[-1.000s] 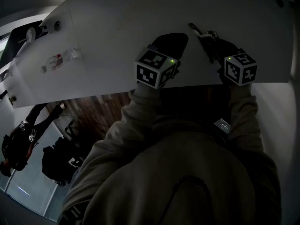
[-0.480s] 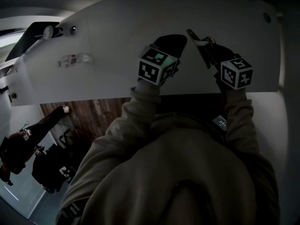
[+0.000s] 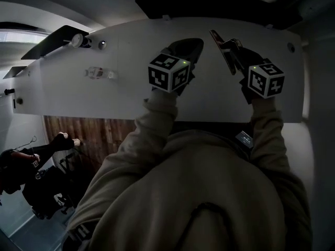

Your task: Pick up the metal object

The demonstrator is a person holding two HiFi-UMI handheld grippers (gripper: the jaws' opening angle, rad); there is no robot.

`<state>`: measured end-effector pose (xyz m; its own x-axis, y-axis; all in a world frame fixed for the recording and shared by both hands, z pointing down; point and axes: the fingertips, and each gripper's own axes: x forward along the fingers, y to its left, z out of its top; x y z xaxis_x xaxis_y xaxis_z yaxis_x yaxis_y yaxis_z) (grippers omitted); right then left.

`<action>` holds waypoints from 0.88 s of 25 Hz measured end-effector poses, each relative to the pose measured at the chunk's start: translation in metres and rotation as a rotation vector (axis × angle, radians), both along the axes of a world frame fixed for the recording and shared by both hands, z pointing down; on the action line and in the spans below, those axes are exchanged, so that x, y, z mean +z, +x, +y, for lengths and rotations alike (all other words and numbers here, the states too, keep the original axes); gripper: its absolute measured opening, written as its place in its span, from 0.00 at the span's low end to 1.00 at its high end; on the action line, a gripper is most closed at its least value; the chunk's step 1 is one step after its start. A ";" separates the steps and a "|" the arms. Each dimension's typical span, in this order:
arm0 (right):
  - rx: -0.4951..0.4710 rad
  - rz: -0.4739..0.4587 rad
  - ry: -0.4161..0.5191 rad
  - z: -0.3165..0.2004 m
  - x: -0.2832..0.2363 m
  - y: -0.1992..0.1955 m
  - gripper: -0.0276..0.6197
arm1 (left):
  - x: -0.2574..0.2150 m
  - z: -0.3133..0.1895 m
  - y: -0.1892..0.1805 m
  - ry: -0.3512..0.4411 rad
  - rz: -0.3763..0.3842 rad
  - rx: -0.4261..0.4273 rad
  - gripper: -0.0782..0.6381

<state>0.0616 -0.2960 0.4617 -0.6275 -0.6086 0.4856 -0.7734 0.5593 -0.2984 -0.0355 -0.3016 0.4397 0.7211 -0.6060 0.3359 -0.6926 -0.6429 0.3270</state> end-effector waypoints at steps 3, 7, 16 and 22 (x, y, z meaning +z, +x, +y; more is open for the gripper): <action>-0.008 -0.006 0.084 -0.015 -0.045 -0.003 0.11 | -0.038 -0.009 -0.006 0.072 -0.001 -0.026 0.10; -0.017 -0.015 0.199 -0.033 -0.100 -0.011 0.11 | -0.079 -0.024 -0.019 0.156 -0.005 -0.061 0.10; -0.047 -0.042 0.409 -0.034 -0.203 -0.034 0.11 | -0.167 -0.031 -0.044 0.333 -0.018 -0.104 0.10; -0.073 -0.035 0.517 -0.020 -0.270 -0.038 0.11 | -0.225 -0.022 -0.035 0.416 -0.025 -0.094 0.10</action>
<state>0.0237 -0.3164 0.1912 -0.6874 -0.7177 0.1112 -0.7217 0.6922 0.0065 -0.0707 -0.3233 0.2146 0.6508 -0.7564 0.0658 -0.7591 -0.6500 0.0358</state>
